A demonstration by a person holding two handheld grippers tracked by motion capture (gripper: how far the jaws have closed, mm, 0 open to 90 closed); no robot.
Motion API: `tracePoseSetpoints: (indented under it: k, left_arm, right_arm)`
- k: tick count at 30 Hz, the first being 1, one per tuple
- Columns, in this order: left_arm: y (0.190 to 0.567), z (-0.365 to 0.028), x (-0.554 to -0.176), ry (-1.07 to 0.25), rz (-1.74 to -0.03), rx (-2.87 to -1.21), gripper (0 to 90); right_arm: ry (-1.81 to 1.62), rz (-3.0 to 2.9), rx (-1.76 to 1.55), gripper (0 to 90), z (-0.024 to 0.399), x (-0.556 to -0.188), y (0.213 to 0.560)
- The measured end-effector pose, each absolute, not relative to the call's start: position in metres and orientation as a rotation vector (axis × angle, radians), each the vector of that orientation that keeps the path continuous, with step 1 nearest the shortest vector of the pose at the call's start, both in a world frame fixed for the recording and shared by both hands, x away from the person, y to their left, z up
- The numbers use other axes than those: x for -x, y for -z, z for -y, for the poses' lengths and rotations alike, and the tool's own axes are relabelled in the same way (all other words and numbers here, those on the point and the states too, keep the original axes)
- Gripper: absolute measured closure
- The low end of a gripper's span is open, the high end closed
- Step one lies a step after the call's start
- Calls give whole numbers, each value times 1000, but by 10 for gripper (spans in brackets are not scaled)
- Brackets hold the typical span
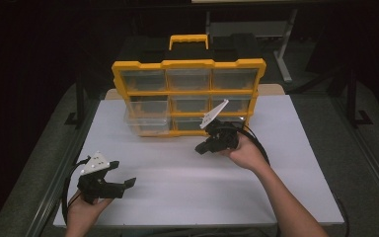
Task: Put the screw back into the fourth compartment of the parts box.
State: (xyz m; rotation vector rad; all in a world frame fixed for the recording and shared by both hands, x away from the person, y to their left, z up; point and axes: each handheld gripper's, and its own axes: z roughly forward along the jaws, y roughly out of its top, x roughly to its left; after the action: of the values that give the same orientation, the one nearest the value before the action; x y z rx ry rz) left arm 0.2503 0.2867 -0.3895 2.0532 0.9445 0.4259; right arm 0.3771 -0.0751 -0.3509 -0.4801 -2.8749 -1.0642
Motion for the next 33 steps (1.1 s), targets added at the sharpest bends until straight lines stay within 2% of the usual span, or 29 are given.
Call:
tracePoseSetpoints:
  k: [19,33]
  left_arm:
    - [389,-288,-250,-418,-948,-2062,146]
    - [389,-288,-250,-424,-940,-2061,146]
  right_arm:
    - [1101,2938,466,873,67,-403,285]
    - [1097,2983,416,873,33,-419,238]
